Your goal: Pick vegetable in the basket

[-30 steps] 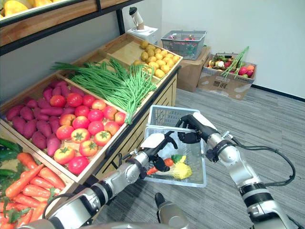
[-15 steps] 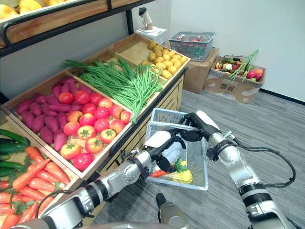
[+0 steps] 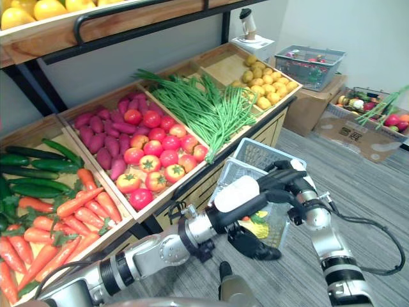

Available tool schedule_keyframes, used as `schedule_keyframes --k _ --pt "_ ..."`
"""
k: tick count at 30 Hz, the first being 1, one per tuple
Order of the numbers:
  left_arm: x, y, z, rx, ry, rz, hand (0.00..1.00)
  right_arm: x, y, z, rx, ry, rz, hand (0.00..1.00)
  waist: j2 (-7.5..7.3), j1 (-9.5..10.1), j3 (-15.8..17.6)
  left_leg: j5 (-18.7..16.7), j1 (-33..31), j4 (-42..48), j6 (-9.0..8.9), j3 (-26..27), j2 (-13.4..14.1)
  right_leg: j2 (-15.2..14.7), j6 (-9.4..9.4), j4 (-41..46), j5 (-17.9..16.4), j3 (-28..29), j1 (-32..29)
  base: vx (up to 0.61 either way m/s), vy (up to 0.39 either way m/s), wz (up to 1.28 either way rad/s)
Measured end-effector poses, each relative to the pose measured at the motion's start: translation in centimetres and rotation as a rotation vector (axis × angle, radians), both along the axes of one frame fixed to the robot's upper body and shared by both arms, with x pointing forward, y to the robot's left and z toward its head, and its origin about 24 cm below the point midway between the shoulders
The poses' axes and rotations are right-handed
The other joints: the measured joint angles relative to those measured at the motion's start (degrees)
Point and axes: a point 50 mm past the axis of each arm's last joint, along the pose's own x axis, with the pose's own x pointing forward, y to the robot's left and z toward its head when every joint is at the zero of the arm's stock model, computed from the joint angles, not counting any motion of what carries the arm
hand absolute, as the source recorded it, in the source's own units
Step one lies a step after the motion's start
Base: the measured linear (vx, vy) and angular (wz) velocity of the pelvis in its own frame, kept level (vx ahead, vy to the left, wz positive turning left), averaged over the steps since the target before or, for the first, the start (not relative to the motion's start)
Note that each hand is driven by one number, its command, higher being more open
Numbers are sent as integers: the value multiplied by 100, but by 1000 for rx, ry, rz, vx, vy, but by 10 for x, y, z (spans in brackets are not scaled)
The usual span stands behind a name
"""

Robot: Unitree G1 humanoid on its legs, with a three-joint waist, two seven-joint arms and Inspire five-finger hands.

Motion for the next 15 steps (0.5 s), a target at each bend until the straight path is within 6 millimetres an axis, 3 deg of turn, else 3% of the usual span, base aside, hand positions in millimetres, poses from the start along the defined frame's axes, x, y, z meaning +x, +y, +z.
schedule_keyframes --k 4,9,11,15 --pt "-2 6 -7 11 23 25 100 -10 -10 -8 10 17 -65 0 37 79 -16 49 -43 -89 36 -162 -33 -69 18 -70 13 -132 85 -40 -1 22" --pt "7 39 -10 22 36 174 100 -24 -37 -15 40 1 -251 0 42 192 -17 235 -194 -309 108 -578 -124 -232 43 -189 36 -439 159 -31 -13 39" --pt "15 56 -3 -35 25 281 100 -35 -46 -23 43 26 -304 0 49 278 -23 288 -190 -378 123 -726 -110 -240 44 -314 70 -565 291 -16 -29 37" --pt "37 111 12 -165 -21 610 100 -53 -62 -42 67 97 -415 0 54 344 -25 363 -365 -437 197 -1178 -132 -319 77 -556 151 -877 471 -15 -27 47"
